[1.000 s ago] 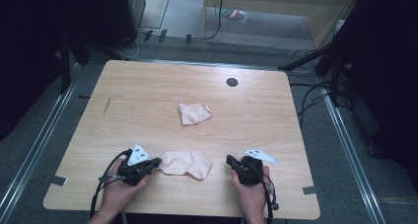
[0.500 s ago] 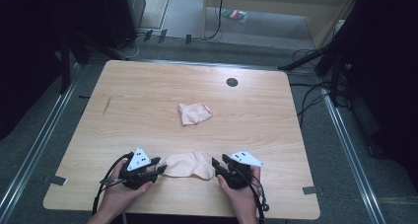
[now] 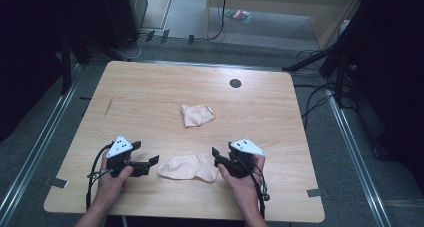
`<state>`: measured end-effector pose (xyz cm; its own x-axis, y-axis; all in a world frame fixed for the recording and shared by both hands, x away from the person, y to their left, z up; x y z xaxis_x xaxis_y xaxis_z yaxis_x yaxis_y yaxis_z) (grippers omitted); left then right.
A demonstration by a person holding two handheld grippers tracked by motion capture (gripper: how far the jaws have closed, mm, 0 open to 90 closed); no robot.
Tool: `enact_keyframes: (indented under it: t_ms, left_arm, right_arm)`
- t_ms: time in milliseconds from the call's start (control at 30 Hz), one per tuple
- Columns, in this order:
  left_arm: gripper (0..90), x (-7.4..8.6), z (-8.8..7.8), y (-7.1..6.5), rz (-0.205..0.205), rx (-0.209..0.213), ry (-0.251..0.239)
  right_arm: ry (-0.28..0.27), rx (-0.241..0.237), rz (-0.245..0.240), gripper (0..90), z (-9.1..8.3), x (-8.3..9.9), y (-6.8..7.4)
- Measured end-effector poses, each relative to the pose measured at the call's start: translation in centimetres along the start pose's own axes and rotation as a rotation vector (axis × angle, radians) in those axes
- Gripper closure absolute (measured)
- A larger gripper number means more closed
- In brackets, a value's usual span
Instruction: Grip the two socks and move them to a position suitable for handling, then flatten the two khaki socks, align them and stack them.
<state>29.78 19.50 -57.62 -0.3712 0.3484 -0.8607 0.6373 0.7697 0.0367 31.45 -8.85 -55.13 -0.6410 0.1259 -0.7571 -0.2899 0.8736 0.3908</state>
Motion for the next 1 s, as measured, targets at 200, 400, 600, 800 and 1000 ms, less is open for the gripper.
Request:
enact_keyframes:
  t_ms: [200,400,600,800,1000]
  left_arm:
    - [12.2,0.0,0.2,1.6,-0.025,-0.052,-0.010]
    - [13.1,0.0,0.1,1.9,-0.029,-0.070,-0.034]
    - [13.7,0.1,0.1,2.2,-0.047,-0.105,-0.058]
    - [13.7,0.2,0.3,2.0,-0.048,-0.091,-0.049]
    - [13.8,0.2,0.4,1.8,-0.039,-0.087,-0.049]
  right_arm:
    - [0.026,-0.009,-0.017,41.4,1.3,-2.4,0.7]
    - [0.024,-0.025,-0.032,44.0,2.7,-4.3,1.3]
    - [0.046,-0.035,-0.065,53.9,4.9,-6.1,2.3]
    - [0.074,-0.033,-0.060,67.8,7.8,-7.3,2.8]
    - [0.117,-0.006,-0.080,74.5,11.1,-7.8,3.2]
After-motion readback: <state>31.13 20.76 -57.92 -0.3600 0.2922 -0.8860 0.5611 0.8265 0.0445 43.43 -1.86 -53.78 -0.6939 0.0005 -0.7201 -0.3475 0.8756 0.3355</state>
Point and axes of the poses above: each handheld gripper's, and its own axes: z roughly forward along the jaws, x roughly out of its underside, y roughly to its left, the point moved 7 cm from there along z, roughly forward along the jaws, and after that the axes turned 15 degrees about z, right-handed, at the moved point
